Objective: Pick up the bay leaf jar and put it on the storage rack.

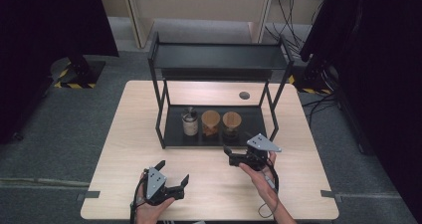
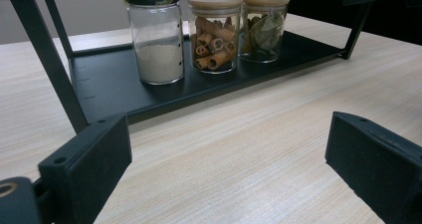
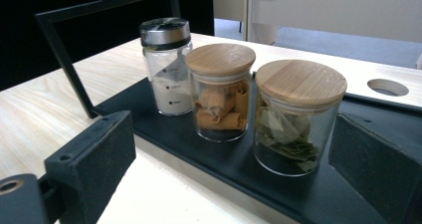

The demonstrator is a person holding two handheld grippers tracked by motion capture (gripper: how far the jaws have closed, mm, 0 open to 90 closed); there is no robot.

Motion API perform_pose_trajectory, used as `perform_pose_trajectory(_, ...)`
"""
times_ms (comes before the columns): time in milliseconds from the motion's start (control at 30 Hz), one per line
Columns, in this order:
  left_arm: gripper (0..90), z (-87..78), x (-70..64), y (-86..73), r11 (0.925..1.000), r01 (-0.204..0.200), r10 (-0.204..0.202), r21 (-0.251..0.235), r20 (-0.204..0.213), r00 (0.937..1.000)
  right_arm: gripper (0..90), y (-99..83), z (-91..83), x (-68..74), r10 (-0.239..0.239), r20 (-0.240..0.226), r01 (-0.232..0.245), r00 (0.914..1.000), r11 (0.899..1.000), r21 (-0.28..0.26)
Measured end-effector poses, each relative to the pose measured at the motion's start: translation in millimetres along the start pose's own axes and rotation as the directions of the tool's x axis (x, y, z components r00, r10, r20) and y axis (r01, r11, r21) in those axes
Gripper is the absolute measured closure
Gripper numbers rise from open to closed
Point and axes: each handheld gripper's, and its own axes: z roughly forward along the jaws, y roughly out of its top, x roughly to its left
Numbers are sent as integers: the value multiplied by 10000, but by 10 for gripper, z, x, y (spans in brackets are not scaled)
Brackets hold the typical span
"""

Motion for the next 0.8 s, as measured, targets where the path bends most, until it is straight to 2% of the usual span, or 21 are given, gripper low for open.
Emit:
perform_pose_trajectory(233, 34, 5, -2, -1, 10000, -11, 11, 17, -4, 10000, 48, -46, -91, 43, -45, -194, 42, 9998, 9999, -151)
perform_pose_trajectory(367, 34, 4, -5, -1, 10000, -15, 15, 7, 1, 10000, 49, -93, -130, 92, -249, -240, 244, 9994, 9995, -204)
perform_pose_trajectory(800, 34, -3, -5, 1, 10000, -43, 43, -37, 10, 10000, 49, -220, -231, 176, -251, -818, 235, 9963, 9995, -208)
